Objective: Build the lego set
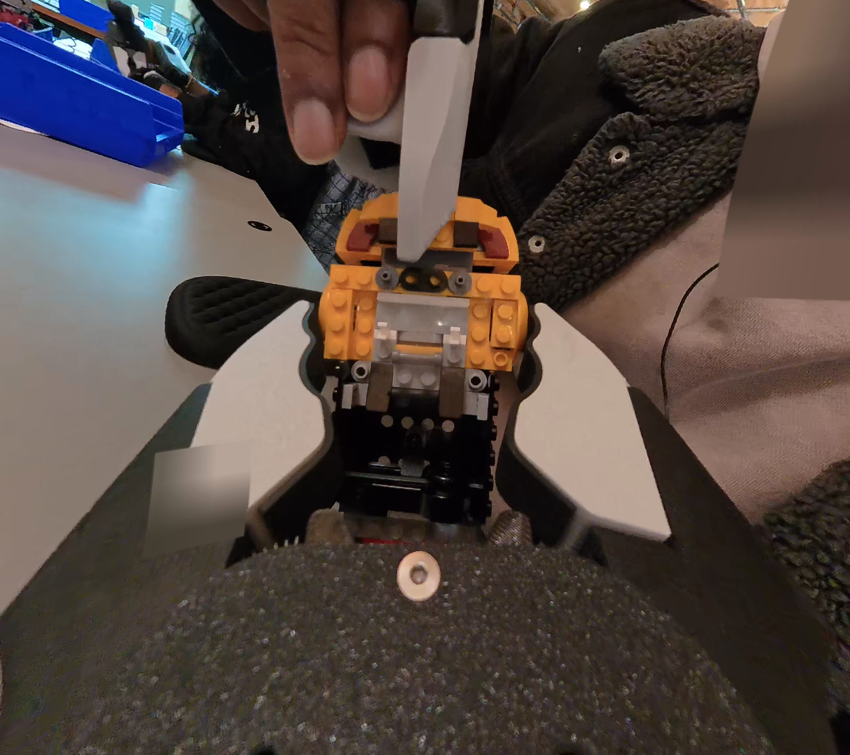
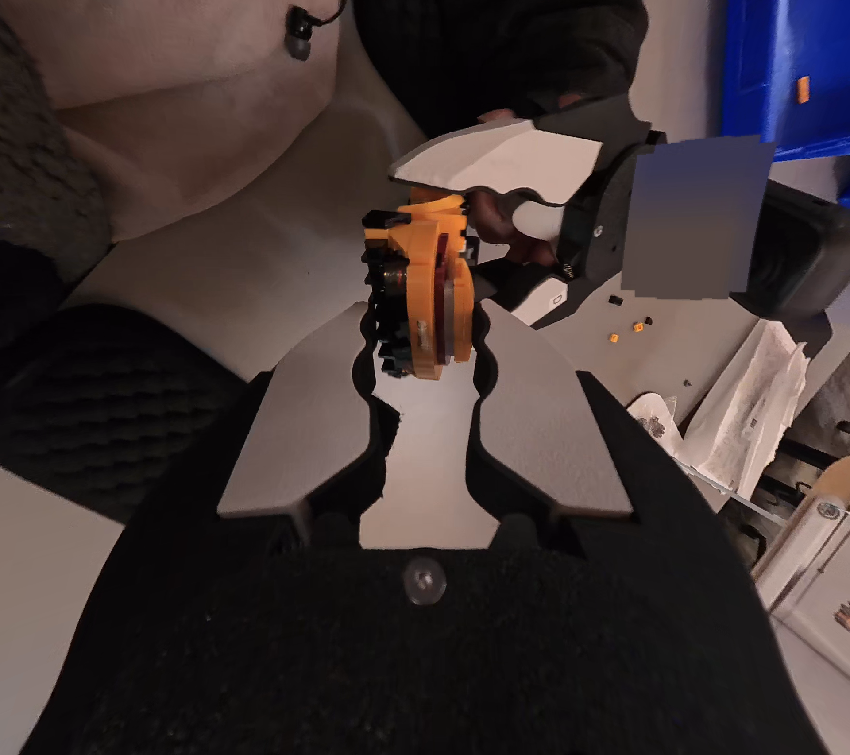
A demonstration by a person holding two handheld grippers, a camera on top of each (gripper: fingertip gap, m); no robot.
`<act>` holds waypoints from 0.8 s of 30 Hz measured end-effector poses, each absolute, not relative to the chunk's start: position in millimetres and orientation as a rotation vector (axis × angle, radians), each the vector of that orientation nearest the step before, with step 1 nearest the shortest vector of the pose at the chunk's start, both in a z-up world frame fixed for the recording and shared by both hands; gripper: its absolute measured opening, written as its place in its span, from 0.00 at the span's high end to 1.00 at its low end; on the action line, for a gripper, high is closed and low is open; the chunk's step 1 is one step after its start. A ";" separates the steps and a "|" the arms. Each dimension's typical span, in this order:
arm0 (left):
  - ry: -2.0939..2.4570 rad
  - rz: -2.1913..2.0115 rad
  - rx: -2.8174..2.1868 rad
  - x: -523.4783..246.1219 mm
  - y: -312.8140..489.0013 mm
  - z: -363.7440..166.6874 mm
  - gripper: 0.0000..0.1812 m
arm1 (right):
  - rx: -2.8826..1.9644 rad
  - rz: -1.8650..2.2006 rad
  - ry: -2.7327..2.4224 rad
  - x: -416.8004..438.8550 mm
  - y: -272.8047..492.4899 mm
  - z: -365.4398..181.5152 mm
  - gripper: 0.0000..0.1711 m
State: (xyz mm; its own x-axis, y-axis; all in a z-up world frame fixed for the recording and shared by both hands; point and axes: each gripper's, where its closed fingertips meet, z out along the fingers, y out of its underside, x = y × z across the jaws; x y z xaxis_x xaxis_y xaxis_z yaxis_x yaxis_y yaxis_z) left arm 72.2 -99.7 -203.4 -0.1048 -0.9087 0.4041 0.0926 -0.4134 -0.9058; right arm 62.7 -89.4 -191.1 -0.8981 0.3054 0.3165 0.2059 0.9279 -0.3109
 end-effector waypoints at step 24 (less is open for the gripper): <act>0.868 -1.685 -1.316 65.2 -96.0 -193.3 0.54 | -0.515 0.369 -2.752 57.7 -87.4 -184.2 0.77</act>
